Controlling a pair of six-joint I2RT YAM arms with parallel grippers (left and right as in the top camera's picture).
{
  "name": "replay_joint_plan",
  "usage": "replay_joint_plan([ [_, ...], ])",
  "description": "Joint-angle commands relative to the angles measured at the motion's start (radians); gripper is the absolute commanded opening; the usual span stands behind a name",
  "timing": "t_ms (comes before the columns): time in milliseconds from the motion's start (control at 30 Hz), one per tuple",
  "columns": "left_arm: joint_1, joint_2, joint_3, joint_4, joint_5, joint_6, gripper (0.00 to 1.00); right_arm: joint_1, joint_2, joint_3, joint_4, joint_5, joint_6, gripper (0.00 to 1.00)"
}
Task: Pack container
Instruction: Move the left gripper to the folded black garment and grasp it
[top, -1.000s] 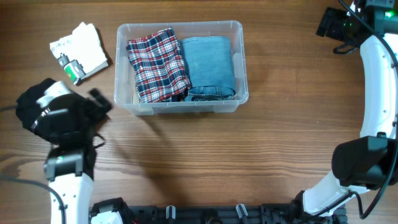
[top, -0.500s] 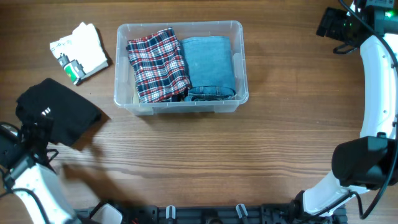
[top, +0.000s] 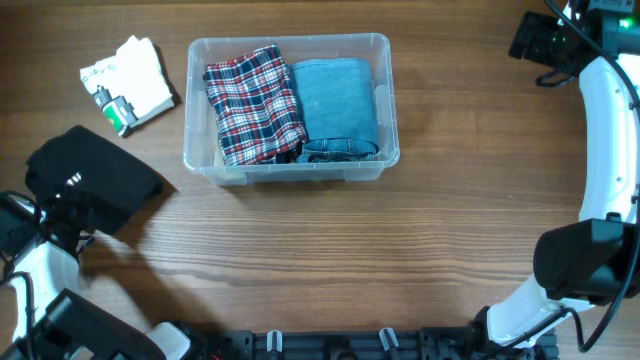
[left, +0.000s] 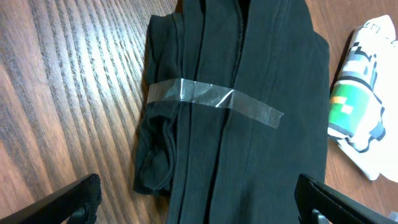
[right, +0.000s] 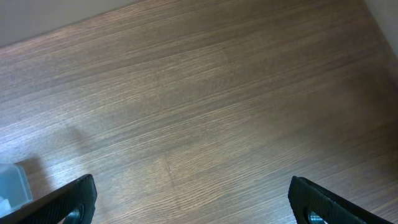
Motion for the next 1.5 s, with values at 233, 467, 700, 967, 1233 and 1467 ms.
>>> replay_joint_plan([
  [233, 0.006, 0.076, 0.014, 0.085, 0.017, 0.027, 1.0, 0.002, 0.008, -0.001, 0.0, 0.018, -0.004, 1.0],
  [467, 0.006, 0.106, 0.014, 0.111, 0.054, 0.027, 1.0, 0.002, 0.008, -0.001, 0.0, 0.018, -0.005, 1.0],
  [700, 0.006, 0.116, 0.014, 0.1, 0.076, 0.027, 1.0, 0.002, 0.008, -0.001, 0.0, 0.018, -0.004, 1.0],
  [967, 0.006, 0.171, 0.014, 0.104, 0.076, 0.027, 1.0, 0.002, 0.008, -0.001, 0.0, 0.018, -0.004, 1.0],
  [1233, 0.006, 0.237, 0.014, 0.141, 0.076, 0.027, 0.94, 0.002, 0.008, -0.001, 0.0, 0.018, -0.005, 1.0],
  [1467, 0.006, 0.236, 0.014, 0.149, 0.076, 0.027, 0.65, 0.002, 0.008, -0.001, 0.0, 0.018, -0.004, 1.0],
])
